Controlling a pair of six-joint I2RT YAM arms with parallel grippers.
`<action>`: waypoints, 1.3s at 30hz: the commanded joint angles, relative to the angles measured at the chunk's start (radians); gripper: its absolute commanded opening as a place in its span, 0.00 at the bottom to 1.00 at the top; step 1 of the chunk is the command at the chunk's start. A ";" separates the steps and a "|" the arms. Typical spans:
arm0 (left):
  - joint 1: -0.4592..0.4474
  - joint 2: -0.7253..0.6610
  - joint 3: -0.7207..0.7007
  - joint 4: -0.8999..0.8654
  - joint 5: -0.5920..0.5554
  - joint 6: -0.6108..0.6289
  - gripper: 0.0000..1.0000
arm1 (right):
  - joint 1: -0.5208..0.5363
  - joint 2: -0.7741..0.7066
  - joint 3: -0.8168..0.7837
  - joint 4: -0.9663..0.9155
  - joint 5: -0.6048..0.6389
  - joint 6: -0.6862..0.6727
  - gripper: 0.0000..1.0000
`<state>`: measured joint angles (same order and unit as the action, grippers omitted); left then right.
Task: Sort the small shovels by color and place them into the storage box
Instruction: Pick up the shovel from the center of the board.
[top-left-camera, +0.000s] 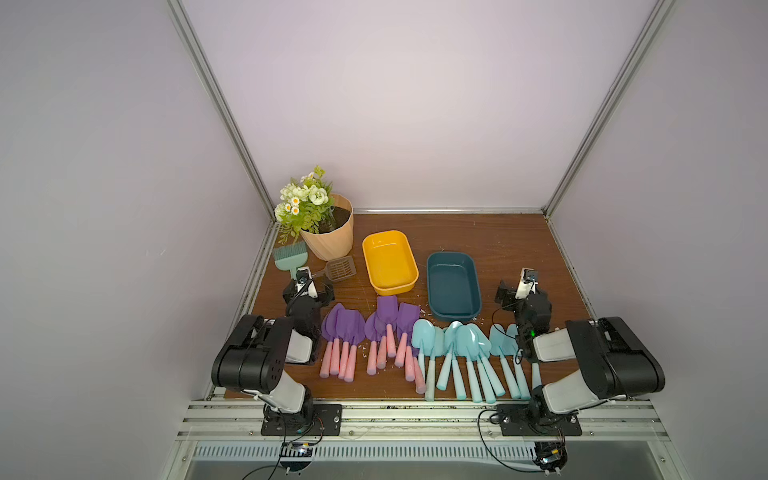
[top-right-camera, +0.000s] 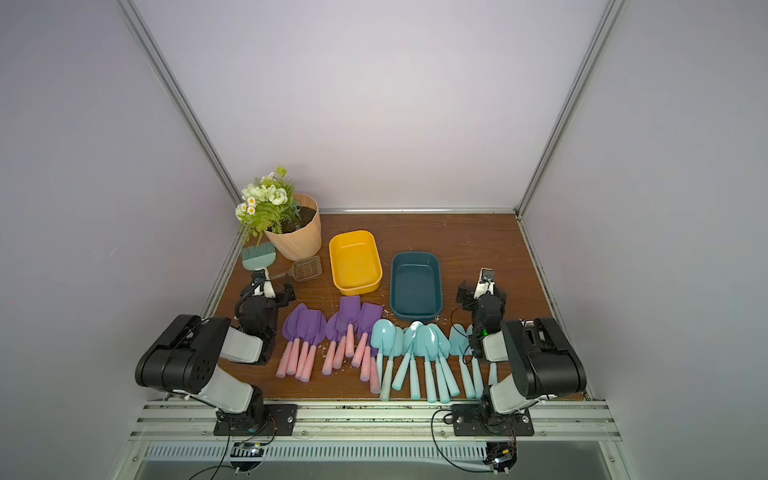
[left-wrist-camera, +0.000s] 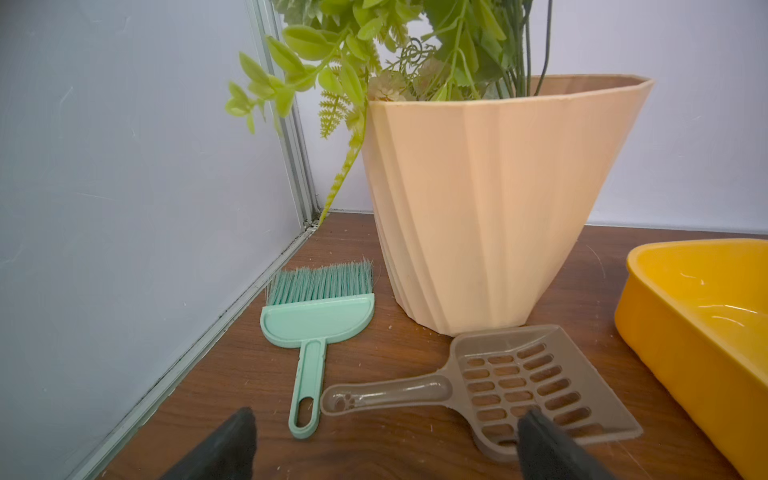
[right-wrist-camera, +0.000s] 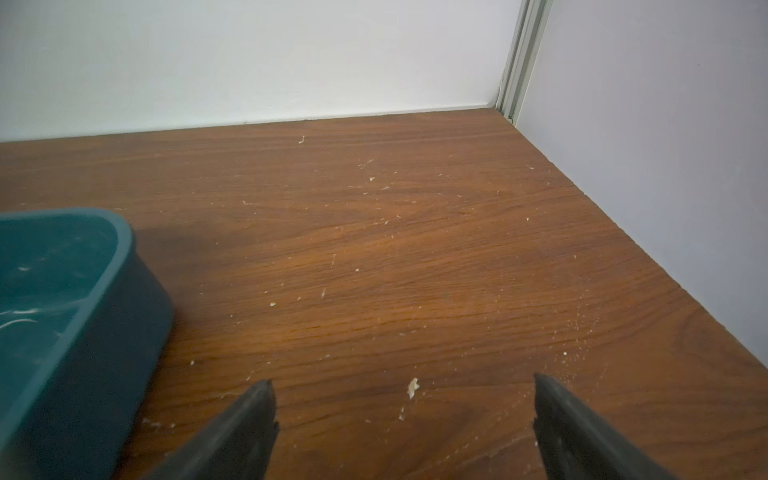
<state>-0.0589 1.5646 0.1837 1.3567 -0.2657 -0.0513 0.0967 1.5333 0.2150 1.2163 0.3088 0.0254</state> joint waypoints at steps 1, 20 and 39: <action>0.010 0.000 -0.005 0.035 0.002 0.013 0.99 | -0.001 -0.016 0.007 0.050 0.000 -0.008 1.00; 0.010 -0.001 -0.006 0.036 0.001 0.013 0.99 | -0.002 -0.017 0.007 0.052 0.000 -0.009 0.99; 0.010 -0.115 0.065 -0.174 -0.058 -0.006 0.99 | -0.023 -0.087 0.041 -0.045 0.024 0.026 0.79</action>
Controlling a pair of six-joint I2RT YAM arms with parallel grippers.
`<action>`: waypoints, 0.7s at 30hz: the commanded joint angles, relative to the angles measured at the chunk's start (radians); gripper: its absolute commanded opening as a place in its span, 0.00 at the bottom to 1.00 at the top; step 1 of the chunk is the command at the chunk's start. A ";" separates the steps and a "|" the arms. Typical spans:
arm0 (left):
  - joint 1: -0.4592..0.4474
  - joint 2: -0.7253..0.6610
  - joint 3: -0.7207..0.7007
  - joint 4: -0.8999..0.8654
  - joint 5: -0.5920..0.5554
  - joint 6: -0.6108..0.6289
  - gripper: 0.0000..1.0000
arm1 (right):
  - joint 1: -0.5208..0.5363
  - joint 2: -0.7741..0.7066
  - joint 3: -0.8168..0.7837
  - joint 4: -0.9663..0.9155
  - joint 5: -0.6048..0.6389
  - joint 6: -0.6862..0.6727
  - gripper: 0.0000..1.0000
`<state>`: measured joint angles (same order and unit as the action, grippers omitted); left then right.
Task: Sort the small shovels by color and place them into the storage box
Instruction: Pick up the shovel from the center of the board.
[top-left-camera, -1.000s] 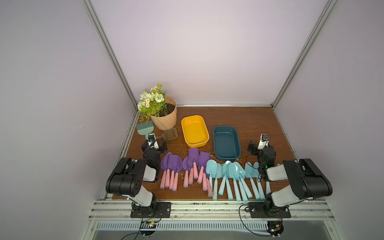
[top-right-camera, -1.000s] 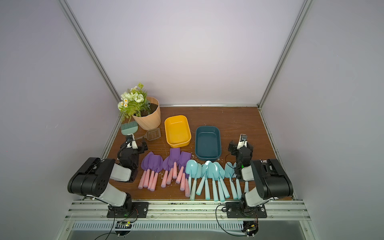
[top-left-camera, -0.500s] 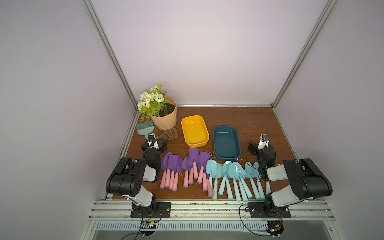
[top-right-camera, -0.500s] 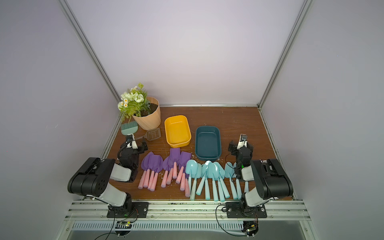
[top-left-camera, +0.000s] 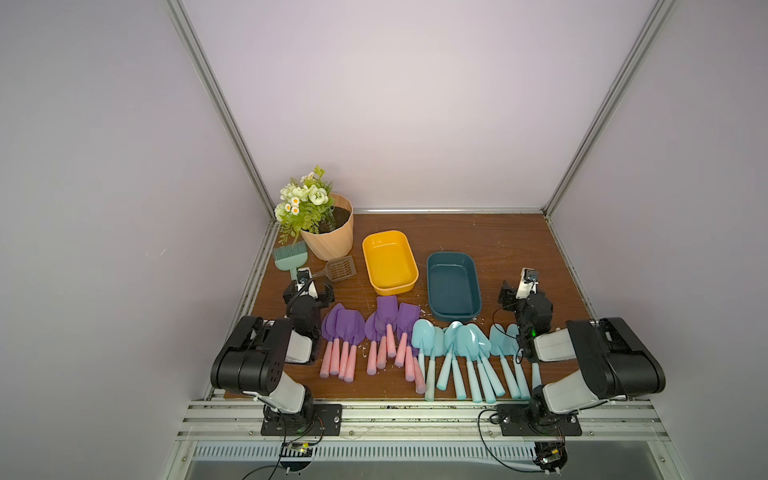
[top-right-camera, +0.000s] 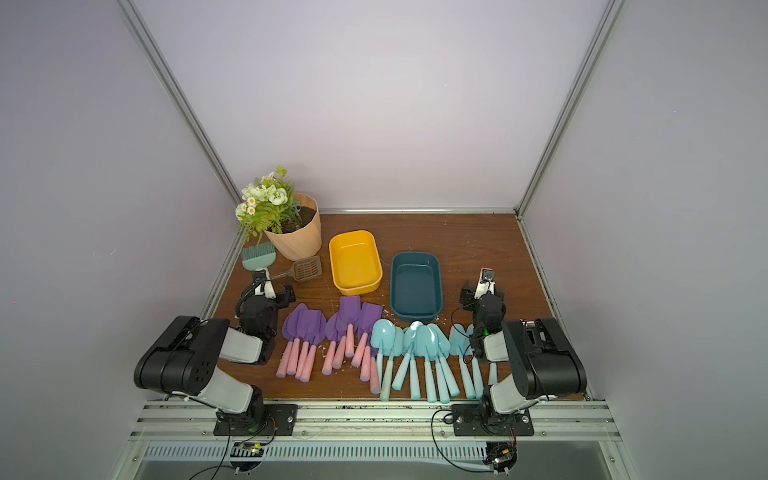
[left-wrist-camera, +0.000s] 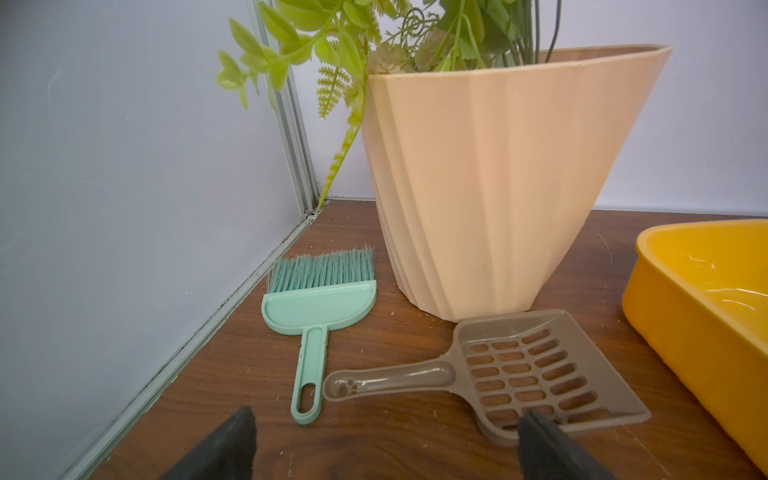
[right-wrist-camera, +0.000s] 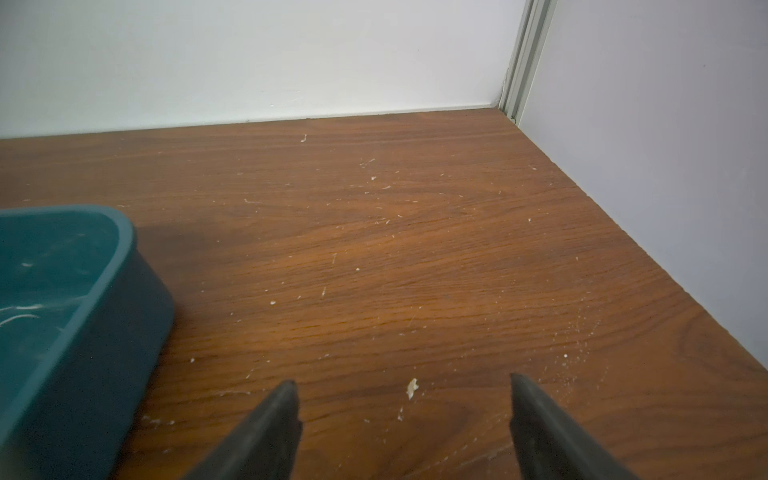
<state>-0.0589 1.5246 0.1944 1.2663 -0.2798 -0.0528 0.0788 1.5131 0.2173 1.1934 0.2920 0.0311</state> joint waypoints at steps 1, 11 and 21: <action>0.007 -0.109 0.077 -0.152 -0.088 -0.017 0.99 | -0.005 -0.116 0.074 -0.138 0.059 0.033 0.79; -0.222 -0.338 0.093 -0.235 -0.546 0.057 1.00 | 0.139 -0.385 0.420 -1.156 0.125 0.298 0.57; -0.545 -0.475 0.277 -0.863 -0.469 -0.382 1.00 | 0.518 -0.684 0.499 -1.800 -0.018 0.674 0.41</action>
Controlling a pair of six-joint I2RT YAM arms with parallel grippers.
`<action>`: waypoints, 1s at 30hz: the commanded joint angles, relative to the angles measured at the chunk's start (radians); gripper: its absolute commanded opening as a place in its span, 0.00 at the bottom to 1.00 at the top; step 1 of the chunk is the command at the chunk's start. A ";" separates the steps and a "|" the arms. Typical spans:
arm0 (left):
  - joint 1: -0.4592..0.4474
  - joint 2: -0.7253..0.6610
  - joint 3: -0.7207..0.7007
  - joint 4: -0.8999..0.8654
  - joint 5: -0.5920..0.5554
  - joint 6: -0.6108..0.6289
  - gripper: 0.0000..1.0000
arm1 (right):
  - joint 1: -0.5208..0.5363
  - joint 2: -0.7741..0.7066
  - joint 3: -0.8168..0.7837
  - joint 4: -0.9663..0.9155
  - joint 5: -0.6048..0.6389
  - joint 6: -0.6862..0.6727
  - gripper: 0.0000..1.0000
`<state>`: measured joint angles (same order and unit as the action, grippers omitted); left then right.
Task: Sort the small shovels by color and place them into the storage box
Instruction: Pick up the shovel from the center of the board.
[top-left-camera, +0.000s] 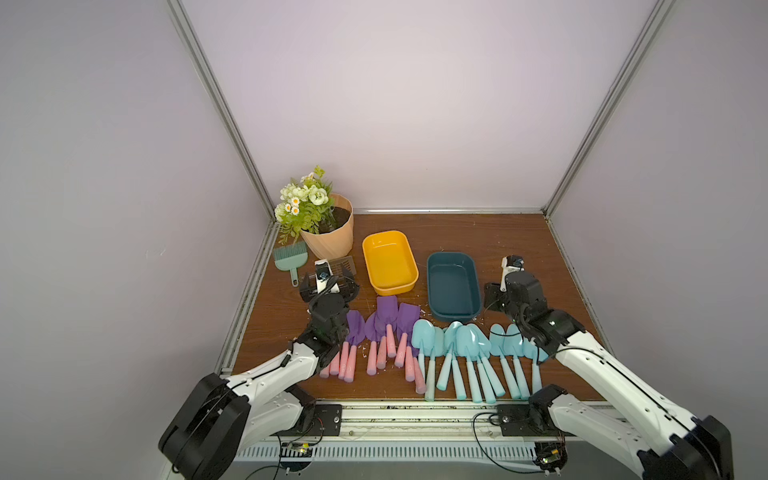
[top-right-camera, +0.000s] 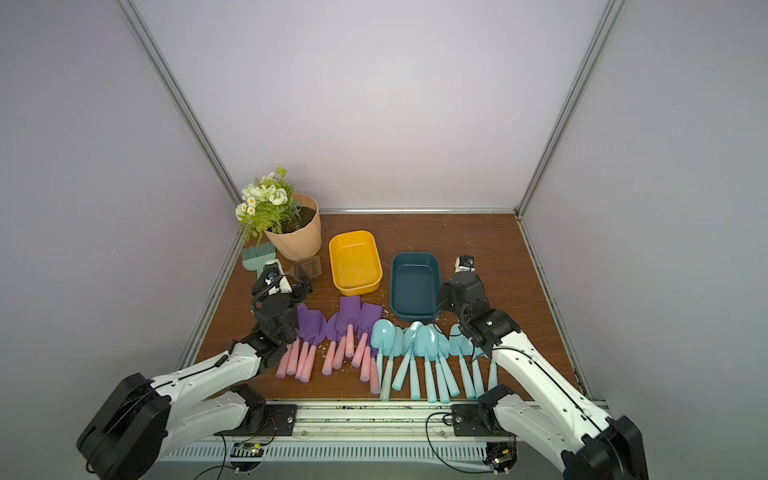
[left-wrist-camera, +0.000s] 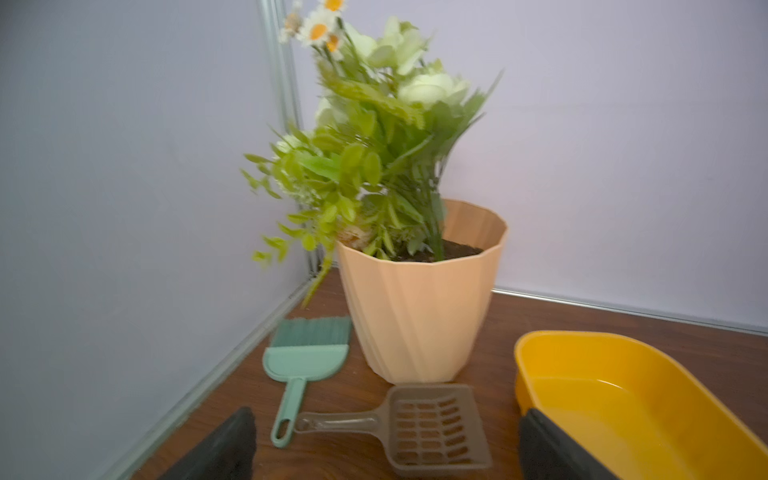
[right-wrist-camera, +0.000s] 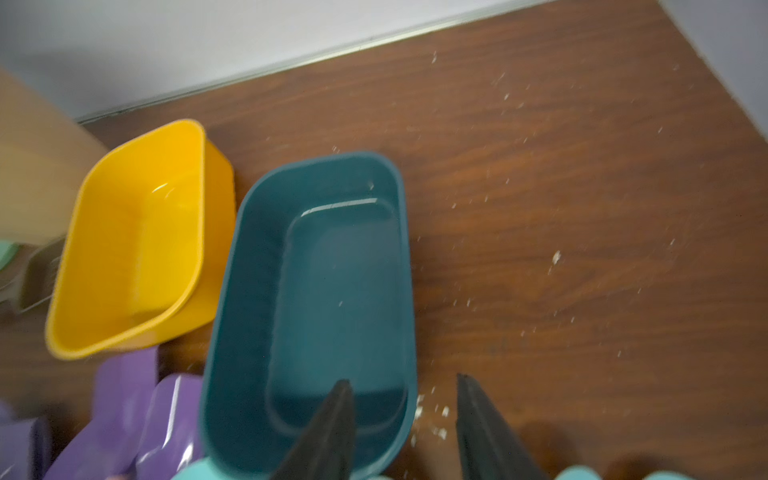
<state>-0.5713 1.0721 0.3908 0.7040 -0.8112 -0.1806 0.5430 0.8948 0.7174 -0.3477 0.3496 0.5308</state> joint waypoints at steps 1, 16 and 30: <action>-0.056 -0.014 0.092 -0.339 0.070 -0.314 1.00 | 0.085 -0.093 -0.018 -0.286 -0.120 0.202 0.40; -0.422 0.241 0.253 -0.507 -0.019 -0.541 1.00 | 0.617 0.123 -0.054 -0.439 -0.105 0.364 0.32; -0.423 0.318 0.333 -0.544 0.048 -0.600 1.00 | 0.664 0.044 -0.088 -0.408 -0.017 0.495 0.38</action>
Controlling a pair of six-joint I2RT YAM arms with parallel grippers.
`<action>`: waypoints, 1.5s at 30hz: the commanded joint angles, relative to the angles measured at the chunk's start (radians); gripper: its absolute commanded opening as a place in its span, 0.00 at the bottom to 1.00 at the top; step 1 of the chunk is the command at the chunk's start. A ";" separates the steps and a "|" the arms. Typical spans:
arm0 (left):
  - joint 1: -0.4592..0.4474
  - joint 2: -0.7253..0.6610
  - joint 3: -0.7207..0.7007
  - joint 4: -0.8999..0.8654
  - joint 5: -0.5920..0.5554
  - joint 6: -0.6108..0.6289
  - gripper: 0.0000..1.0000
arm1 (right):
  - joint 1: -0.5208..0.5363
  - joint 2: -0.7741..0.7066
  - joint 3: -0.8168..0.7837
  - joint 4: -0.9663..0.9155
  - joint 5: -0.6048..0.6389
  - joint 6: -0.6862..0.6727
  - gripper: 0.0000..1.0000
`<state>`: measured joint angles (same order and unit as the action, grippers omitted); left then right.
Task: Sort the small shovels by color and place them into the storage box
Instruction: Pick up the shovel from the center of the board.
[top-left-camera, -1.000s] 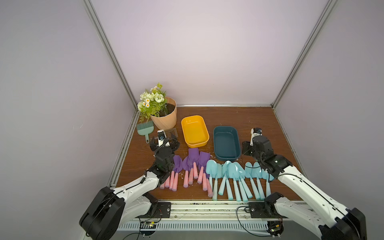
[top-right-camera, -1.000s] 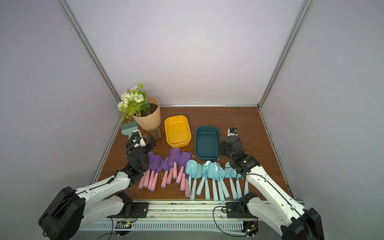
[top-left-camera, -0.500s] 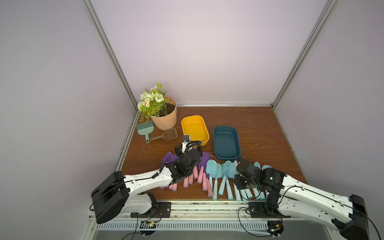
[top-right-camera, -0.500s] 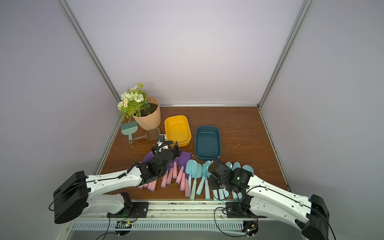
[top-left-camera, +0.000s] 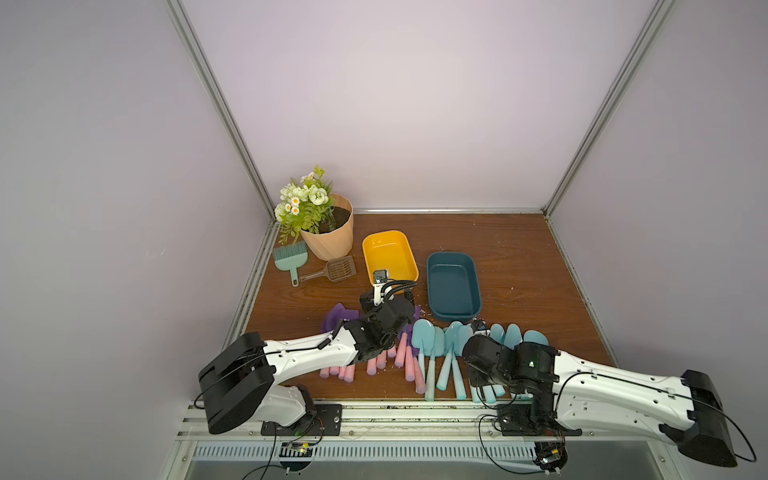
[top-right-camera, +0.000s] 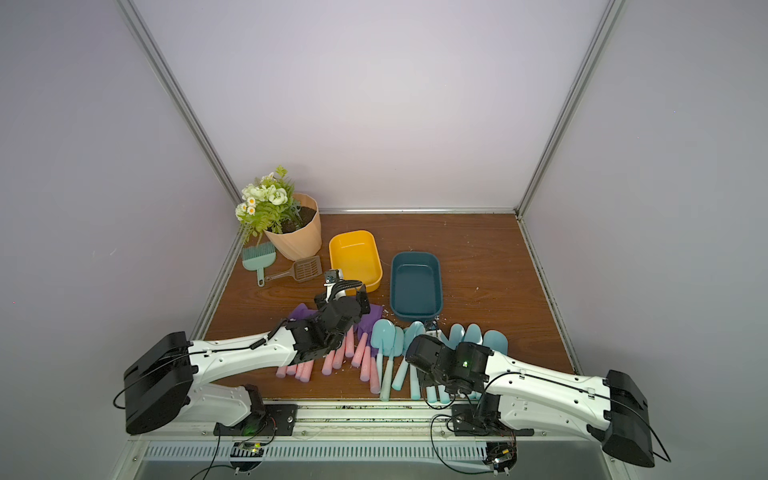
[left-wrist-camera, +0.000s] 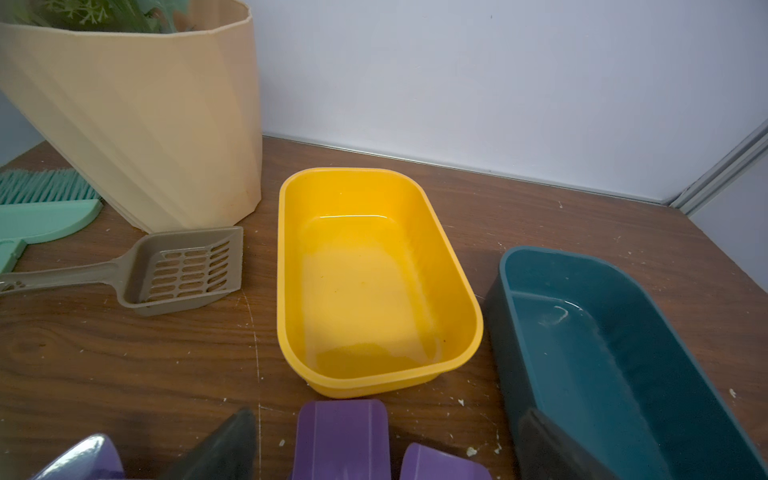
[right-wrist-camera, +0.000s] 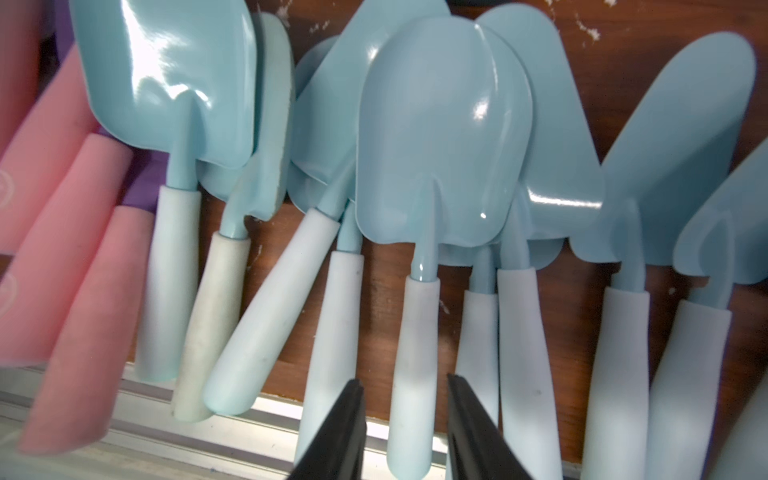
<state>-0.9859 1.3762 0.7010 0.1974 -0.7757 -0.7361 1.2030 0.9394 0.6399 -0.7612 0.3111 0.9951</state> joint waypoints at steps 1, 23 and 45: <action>-0.008 0.017 0.023 -0.045 0.020 -0.051 1.00 | 0.004 0.006 -0.019 0.025 0.012 0.027 0.38; -0.008 0.025 0.022 -0.093 0.012 -0.099 1.00 | 0.004 0.098 -0.118 0.139 -0.030 0.065 0.37; -0.008 0.038 0.072 -0.184 -0.027 -0.108 1.00 | 0.004 0.064 -0.066 0.003 0.080 0.130 0.00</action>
<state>-0.9867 1.4178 0.7357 0.0628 -0.7517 -0.8162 1.2030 1.0466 0.5175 -0.6430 0.3099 1.0760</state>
